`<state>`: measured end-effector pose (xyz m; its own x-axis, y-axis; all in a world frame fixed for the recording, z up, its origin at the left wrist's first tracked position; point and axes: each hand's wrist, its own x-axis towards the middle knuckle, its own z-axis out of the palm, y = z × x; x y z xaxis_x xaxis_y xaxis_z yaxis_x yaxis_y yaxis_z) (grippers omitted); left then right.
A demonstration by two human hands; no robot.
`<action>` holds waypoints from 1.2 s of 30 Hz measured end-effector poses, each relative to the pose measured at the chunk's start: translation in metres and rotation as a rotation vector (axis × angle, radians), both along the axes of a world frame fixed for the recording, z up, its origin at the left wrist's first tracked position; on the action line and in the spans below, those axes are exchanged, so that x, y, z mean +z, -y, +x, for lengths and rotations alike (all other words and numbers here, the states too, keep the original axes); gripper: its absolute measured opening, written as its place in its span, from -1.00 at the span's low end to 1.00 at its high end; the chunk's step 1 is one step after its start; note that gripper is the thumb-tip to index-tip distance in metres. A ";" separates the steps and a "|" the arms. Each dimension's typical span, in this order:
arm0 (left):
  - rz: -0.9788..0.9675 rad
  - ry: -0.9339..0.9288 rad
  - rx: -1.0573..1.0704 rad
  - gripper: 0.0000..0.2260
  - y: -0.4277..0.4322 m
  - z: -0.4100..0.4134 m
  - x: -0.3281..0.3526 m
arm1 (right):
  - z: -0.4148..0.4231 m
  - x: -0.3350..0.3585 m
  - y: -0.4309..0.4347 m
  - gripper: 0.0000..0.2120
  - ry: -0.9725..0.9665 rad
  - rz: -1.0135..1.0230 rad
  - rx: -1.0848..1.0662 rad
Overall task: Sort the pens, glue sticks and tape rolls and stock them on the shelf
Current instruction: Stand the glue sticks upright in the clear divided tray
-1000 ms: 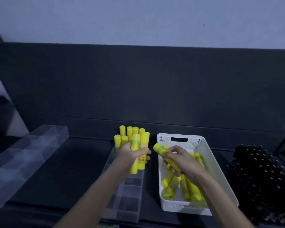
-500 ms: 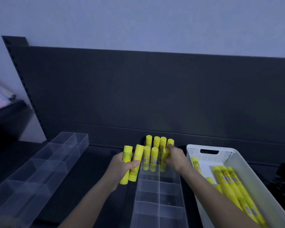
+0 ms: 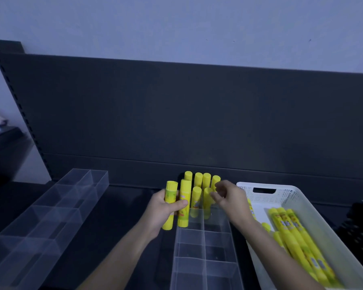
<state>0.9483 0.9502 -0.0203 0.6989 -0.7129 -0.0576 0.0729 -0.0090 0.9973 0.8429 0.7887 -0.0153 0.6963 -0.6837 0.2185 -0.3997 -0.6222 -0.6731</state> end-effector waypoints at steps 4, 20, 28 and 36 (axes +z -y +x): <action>-0.111 -0.094 -0.017 -0.88 0.017 -0.015 0.007 | -0.014 0.007 -0.022 -0.89 0.129 0.404 0.299; 0.046 -0.159 -0.025 -0.90 0.020 -0.013 -0.004 | -0.017 0.002 0.027 -0.66 -0.274 -0.085 -0.018; 0.025 0.059 -0.046 -0.88 0.010 -0.002 -0.010 | 0.004 -0.016 0.026 -0.66 -0.239 -0.001 -0.007; 0.007 0.056 -0.053 -0.88 0.015 -0.003 -0.014 | -0.006 -0.006 0.029 -0.79 0.021 0.120 0.001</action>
<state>0.9455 0.9354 -0.0339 0.6627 -0.7485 -0.0250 0.0165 -0.0189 0.9997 0.8366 0.7600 -0.0209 0.6934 -0.7048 0.1499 -0.3838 -0.5373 -0.7510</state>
